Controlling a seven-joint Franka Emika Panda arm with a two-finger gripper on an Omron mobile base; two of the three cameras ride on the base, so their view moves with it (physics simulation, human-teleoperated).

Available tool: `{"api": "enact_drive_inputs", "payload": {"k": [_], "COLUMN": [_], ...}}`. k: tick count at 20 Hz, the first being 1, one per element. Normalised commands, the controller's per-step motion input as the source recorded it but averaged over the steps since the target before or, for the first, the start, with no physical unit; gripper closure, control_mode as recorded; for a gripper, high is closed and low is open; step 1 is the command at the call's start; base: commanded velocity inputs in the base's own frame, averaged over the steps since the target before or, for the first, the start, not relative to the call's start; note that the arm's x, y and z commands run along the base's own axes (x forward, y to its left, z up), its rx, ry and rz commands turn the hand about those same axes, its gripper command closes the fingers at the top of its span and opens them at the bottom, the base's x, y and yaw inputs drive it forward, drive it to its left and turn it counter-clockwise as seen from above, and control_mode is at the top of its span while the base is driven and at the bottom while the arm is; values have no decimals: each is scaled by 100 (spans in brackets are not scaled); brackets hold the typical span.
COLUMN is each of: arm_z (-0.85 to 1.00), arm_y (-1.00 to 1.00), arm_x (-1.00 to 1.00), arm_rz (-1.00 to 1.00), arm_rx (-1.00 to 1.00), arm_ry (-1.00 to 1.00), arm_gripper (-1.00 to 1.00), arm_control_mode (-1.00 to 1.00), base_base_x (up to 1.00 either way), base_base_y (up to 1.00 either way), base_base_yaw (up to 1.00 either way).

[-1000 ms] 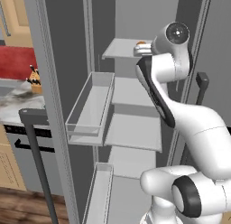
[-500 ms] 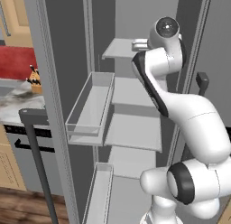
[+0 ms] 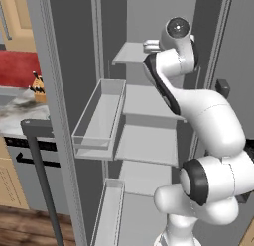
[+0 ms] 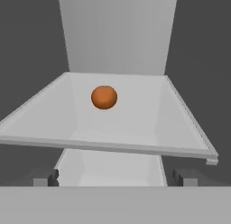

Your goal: Pick the tangerine and peach from the fridge and place them inside the tupperware on the counter.

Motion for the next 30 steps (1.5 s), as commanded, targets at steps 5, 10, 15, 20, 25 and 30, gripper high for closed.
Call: {"api": "enact_drive_inputs", "payload": {"k": [5,10,15,20,25,30], "arm_z": [0,0,-2,-3,-8,-8], "arm_y": [-4,-4,-7,-5,-4,-3], "arm_x": [40,34,30,34,32,32], "arm_rz": [0,0,0,-1,0,0], "arm_rx": [0,0,0,0,0,0], "arm_ry": [0,3,0,0,0,0], "arm_gripper": [-100,-100,-100,-100,-100,-100], "arm_control_mode": [-100,-100,-100,-100,-100,-100], "base_base_x": [0,0,0,0,0,0], "base_base_y": [0,0,0,0,0,0], "base_base_yaw": [0,0,0,0,0,0]}}
